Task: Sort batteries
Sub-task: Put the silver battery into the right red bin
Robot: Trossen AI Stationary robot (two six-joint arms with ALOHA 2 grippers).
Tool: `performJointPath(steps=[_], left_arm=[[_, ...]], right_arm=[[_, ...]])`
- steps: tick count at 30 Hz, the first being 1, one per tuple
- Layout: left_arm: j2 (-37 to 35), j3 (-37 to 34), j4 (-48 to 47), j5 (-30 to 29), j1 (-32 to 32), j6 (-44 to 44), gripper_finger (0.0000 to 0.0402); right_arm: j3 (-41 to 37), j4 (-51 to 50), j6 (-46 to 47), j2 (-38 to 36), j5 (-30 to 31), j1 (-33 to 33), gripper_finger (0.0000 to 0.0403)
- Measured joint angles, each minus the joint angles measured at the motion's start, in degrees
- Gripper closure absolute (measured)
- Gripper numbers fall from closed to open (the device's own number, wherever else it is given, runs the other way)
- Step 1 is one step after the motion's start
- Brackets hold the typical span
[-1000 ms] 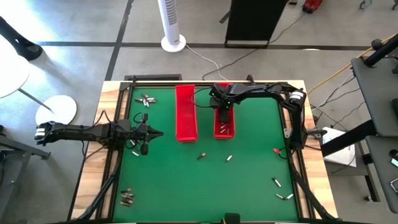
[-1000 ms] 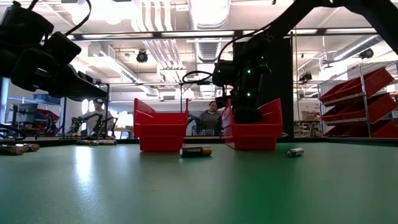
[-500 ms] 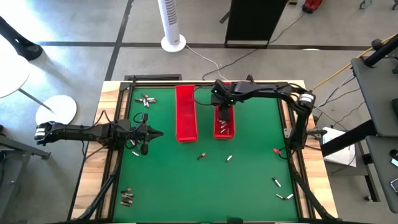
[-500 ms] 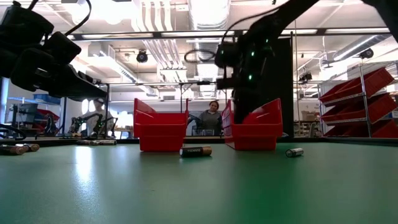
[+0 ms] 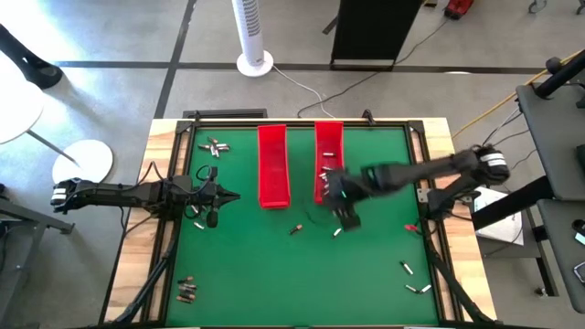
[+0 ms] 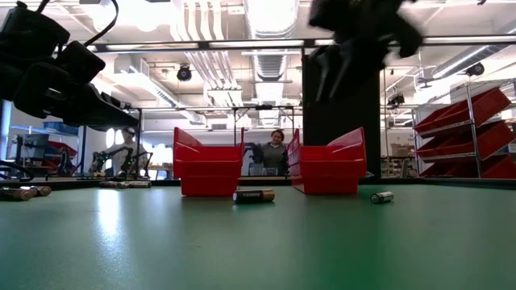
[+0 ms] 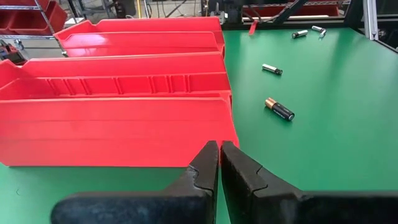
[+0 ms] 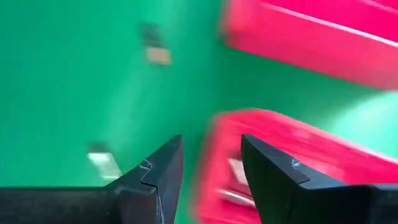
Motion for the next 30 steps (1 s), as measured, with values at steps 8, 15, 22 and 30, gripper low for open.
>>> performJointPath(steps=[8,15,22,30], left_arm=[[0.0,0.0,0.0,0.0,0.0,0.0,0.0402],[0.0,0.0,0.0,0.0,0.0,0.0,0.0402],[0.0,0.0,0.0,0.0,0.0,0.0,0.0402],[0.0,0.0,0.0,0.0,0.0,0.0,0.0402]], right_arm=[[-19.0,26.8,11.3,-3.1,-2.6,12.7,0.0266],[-22.5,29.9,11.5,1.5,0.9,12.5,0.0269],[-22.6,31.0,9.5,5.3,-2.8,10.0,0.0253],[-23.2,33.3,8.4,10.4,-4.6,8.7,0.0268]])
